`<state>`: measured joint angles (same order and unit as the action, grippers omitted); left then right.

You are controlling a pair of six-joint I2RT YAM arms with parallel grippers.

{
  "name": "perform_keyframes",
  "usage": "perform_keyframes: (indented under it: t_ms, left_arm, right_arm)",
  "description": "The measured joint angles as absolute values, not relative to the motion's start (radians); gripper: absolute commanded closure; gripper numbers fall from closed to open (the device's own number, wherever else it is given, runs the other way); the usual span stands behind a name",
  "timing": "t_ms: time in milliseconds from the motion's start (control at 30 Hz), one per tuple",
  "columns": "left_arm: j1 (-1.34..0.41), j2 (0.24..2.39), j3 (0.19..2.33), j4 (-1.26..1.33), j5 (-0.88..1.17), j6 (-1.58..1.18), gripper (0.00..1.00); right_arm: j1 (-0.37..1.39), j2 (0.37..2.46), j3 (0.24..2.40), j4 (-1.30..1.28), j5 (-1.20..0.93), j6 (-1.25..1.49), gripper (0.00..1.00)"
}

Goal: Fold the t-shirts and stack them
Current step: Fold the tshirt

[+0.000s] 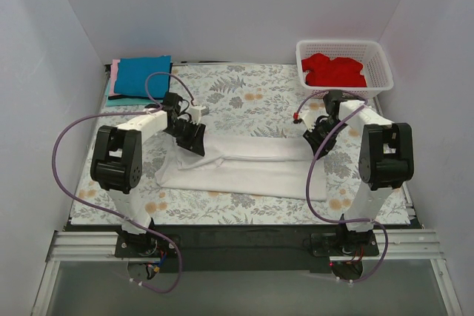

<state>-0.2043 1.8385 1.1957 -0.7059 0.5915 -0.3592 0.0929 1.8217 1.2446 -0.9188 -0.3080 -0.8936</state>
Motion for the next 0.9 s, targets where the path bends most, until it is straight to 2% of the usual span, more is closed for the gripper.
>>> perform_keyframes:
  t_ms: [67, 233, 300, 433, 533, 600, 700, 900]
  left_arm:
    - [-0.209, 1.839, 1.182, -0.707, 0.592, -0.359, 0.69]
    - [-0.23, 1.824, 1.14, -0.708, 0.591, -0.357, 0.88]
    - [-0.241, 1.797, 1.112, -0.706, 0.591, -0.355, 0.89]
    - [-0.283, 1.686, 1.043, -0.706, 0.585, -0.355, 0.83]
    - [-0.308, 1.611, 1.03, -0.702, 0.578, -0.36, 0.69]
    - [-0.312, 1.591, 1.039, -0.695, 0.563, -0.364, 0.65]
    - [-0.31, 1.612, 1.077, -0.684, 0.526, -0.371, 0.59]
    - [-0.31, 1.758, 1.169, -0.651, 0.472, -0.384, 0.55]
  right_arm:
    - [0.093, 1.821, 1.245, -0.918, -0.307, -0.894, 0.71]
    - [0.093, 1.819, 1.236, -0.919, -0.293, -0.896, 0.7]
    - [0.093, 1.818, 1.232, -0.921, -0.29, -0.896, 0.69]
    - [0.093, 1.808, 1.232, -0.923, -0.29, -0.896, 0.68]
    - [0.093, 1.799, 1.232, -0.926, -0.29, -0.897, 0.68]
    - [0.093, 1.792, 1.232, -0.931, -0.291, -0.898, 0.68]
    - [0.093, 1.774, 1.232, -0.945, -0.291, -0.903, 0.68]
    - [0.093, 1.743, 1.232, -0.967, -0.289, -0.918, 0.68]
